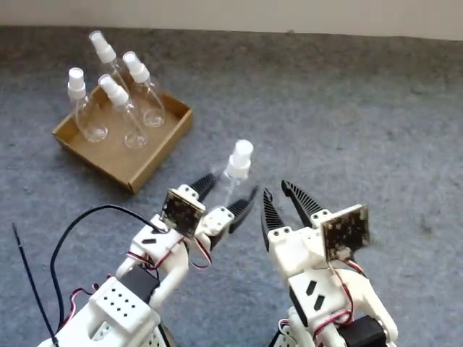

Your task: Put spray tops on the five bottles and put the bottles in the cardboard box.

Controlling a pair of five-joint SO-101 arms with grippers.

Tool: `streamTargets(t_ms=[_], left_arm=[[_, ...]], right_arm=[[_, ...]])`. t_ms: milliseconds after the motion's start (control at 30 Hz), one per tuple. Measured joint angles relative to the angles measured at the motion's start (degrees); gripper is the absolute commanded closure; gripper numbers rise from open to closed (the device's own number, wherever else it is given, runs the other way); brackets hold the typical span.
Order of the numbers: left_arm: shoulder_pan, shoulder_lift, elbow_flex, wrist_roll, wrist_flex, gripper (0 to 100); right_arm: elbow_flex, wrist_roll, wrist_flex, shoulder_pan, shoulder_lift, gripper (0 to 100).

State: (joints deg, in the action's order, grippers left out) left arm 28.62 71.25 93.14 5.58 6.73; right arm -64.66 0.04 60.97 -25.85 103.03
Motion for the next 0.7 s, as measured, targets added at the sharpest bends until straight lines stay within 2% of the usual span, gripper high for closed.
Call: streamTargets(t_ms=[267, 367, 533, 600, 700], left_arm=[[-16.7, 6.3, -1.8, -0.1, -1.8, 96], [-20.5, 10.5, -5.3, -4.6, -9.3, 96], [-27.6, 13.5, -15.8, -8.9, -28.4, 96], [-30.8, 13.6, -20.0, -9.1, -32.1, 96], [-33.8, 13.4, -25.5, -9.1, -33.5, 96]], right_arm=[[-7.0, 0.1, -0.5, 0.0, 0.0, 89.2], [-10.8, 0.1, -2.7, 0.0, 0.0, 89.2], [-16.7, 0.1, -7.0, -0.1, -0.4, 89.2], [-17.9, 0.1, -8.0, -0.1, -0.3, 89.2], [-18.8, 0.1, -8.5, -0.1, -0.2, 89.2]])
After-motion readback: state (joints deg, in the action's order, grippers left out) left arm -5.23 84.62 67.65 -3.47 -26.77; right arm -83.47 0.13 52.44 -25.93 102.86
